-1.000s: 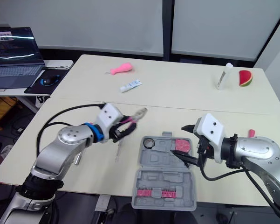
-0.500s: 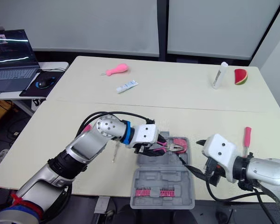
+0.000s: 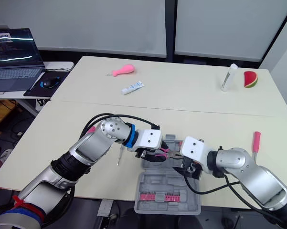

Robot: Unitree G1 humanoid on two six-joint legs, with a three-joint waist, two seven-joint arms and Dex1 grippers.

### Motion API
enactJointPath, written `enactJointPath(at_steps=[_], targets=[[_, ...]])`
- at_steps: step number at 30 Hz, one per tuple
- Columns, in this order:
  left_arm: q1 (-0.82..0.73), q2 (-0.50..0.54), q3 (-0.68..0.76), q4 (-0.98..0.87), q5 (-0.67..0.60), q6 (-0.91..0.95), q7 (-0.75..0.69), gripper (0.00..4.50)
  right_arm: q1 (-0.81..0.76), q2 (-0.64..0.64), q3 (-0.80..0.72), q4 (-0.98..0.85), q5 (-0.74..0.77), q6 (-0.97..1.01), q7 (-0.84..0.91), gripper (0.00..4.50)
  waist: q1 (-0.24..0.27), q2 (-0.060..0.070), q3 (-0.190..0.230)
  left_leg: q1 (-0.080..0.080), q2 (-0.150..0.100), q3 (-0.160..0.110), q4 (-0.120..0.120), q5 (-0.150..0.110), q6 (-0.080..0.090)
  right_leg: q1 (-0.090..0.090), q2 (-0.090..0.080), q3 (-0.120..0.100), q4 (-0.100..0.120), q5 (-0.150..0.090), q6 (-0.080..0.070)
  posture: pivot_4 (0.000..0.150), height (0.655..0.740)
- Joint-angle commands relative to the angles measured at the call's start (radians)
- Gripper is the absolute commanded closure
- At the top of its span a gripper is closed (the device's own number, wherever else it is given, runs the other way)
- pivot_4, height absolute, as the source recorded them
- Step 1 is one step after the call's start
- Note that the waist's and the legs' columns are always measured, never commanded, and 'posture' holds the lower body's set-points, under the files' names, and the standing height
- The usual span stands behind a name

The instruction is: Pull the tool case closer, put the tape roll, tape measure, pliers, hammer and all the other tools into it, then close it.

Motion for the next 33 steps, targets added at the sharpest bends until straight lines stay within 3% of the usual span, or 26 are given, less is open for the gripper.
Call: enactJointPath(at_steps=[1, 5, 8, 12, 18, 27, 33], targets=[[-0.003, 0.004, 0.026, -0.035, -0.001, -0.012, -0.013, 2.02, -0.05, 0.028, 0.04, 0.024, -0.046, -0.042, 0.027, 0.0, -0.001, 0.0, 0.0, 0.0, 0.0, 0.0, 0.0, 0.0, 0.0, 0.0, 0.0, 0.0, 0.0, 0.0, 0.0, 0.15, 0.74], [-0.004, 0.004, 0.029, -0.036, 0.002, -0.012, -0.018, 2.02, -0.077, 0.052, 0.072, 0.055, -0.083, -0.064, 0.046, 0.0, -0.001, 0.0, 0.0, 0.0, 0.001, -0.001, 0.0, 0.0, 0.0, 0.0, 0.0, 0.0, 0.001, 0.0, 0.0, 0.15, 0.74], [-0.004, 0.003, 0.03, -0.039, 0.001, -0.007, -0.019, 2.02, -0.082, 0.065, 0.079, 0.067, -0.104, -0.071, 0.057, 0.6, -0.001, 0.0, 0.0, 0.0, 0.0, -0.001, 0.001, 0.0, 0.0, 0.0, 0.0, 0.0, 0.001, 0.0, 0.0, 0.15, 0.74], [-0.005, 0.003, 0.033, -0.036, -0.002, -0.003, -0.019, 2.02, -0.083, 0.073, 0.086, 0.075, -0.133, -0.087, 0.073, 1.93, -0.001, 0.0, 0.0, 0.0, 0.0, -0.001, 0.001, 0.0, 0.0, 0.0, 0.0, 0.0, 0.002, 0.0, 0.0, 0.15, 0.74], [-0.007, 0.001, 0.04, -0.03, -0.007, 0.007, -0.018, 2.02, -0.076, 0.07, 0.099, 0.081, -0.183, -0.112, 0.093, 3.13, -0.001, 0.0, 0.0, 0.0, 0.001, -0.001, 0.001, 0.0, 0.0, 0.0, -0.001, 0.0, 0.002, 0.0, 0.0, 0.15, 0.74], [0.019, 0.023, 0.04, -0.038, -0.019, -0.011, -0.046, 2.02, -0.091, 0.084, 0.056, 0.05, -0.17, -0.089, 0.121, 3.24, -0.001, 0.0, 0.0, 0.0, 0.001, -0.001, 0.002, 0.0, 0.0, 0.0, -0.001, -0.001, 0.003, 0.0, 0.0, 0.15, 0.74], [0.034, 0.046, 0.108, -0.001, -0.049, -0.057, -0.049, 0.15, -0.085, 0.074, 0.017, 0.019, -0.145, -0.074, 0.143, 3.24, -0.001, 0.0, 0.0, 0.0, 0.001, -0.001, 0.002, 0.0, 0.0, -0.001, -0.001, -0.001, 0.004, 0.0, 0.0, 0.15, 0.74]])
